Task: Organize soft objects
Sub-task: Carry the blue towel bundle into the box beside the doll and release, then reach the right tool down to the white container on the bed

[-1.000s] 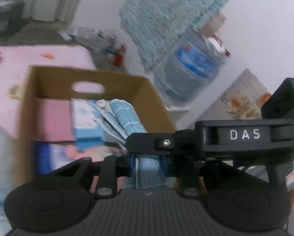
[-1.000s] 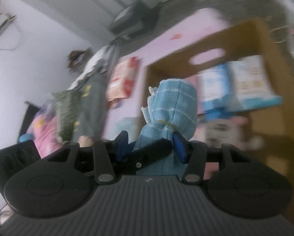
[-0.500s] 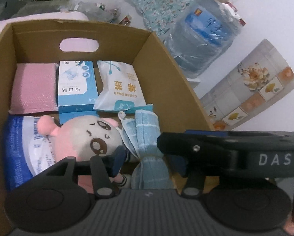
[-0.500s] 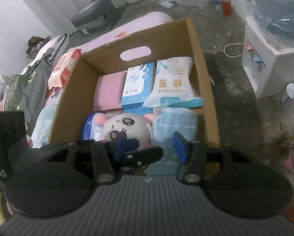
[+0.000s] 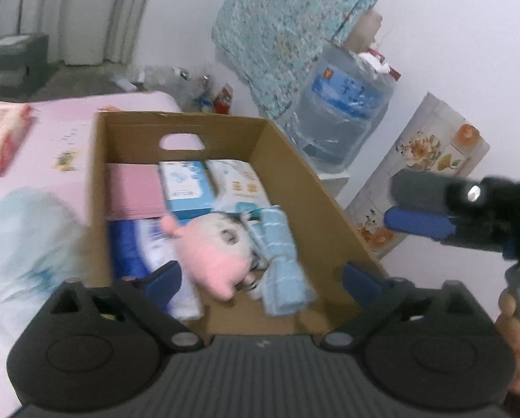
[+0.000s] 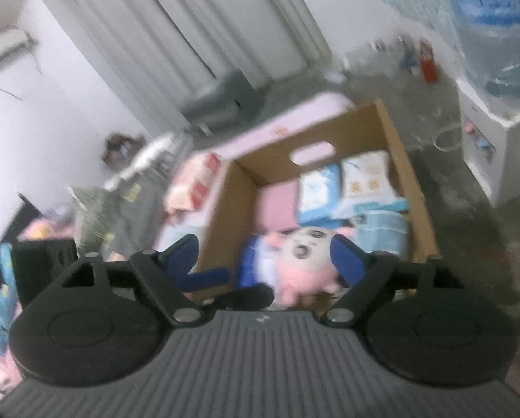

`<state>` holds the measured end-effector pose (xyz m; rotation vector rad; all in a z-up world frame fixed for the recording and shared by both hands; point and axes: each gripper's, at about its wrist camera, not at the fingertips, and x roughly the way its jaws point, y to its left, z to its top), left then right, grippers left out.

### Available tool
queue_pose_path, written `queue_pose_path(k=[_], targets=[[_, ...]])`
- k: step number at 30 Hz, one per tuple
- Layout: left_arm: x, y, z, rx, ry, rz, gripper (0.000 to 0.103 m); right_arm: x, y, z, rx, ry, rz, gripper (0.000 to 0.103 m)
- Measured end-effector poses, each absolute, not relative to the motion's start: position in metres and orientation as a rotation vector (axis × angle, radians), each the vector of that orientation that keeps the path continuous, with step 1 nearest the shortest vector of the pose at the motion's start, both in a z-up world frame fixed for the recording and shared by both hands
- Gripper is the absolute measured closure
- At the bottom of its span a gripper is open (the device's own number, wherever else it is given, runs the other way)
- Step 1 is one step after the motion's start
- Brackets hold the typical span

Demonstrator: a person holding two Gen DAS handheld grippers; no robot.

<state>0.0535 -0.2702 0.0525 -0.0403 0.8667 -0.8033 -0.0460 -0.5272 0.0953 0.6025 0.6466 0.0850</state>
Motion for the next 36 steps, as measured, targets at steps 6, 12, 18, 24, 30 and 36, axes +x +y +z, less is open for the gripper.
queue_pose_path(k=[6, 12, 18, 24, 30, 36], targets=[[0.028, -0.184, 0.049, -0.043, 0.871, -0.657, 0.000, -0.070, -0.481, 0.108, 0.630, 0.608, 0.182, 0.018], [0.004, -0.102, 0.036, -0.065, 0.799, -0.463, 0.000, -0.058, -0.423, 0.103, 0.608, 0.671, 0.290, 0.017], [-0.012, -0.038, 0.017, -0.021, 0.692, -0.208, 0.000, -0.022, -0.350, 0.091, 0.587, 0.783, 0.420, 0.017], [-0.011, -0.011, -0.005, 0.121, 0.599, -0.010, 0.002, 0.030, -0.269, 0.079, 0.524, 0.869, 0.554, 0.017], [-0.001, 0.001, -0.032, 0.159, 0.628, 0.029, 0.017, 0.106, -0.189, 0.061, 0.365, 0.937, 0.610, 0.019], [0.009, 0.010, -0.053, 0.133, 0.673, 0.018, 0.044, 0.183, -0.117, 0.018, 0.136, 1.013, 0.617, 0.030]])
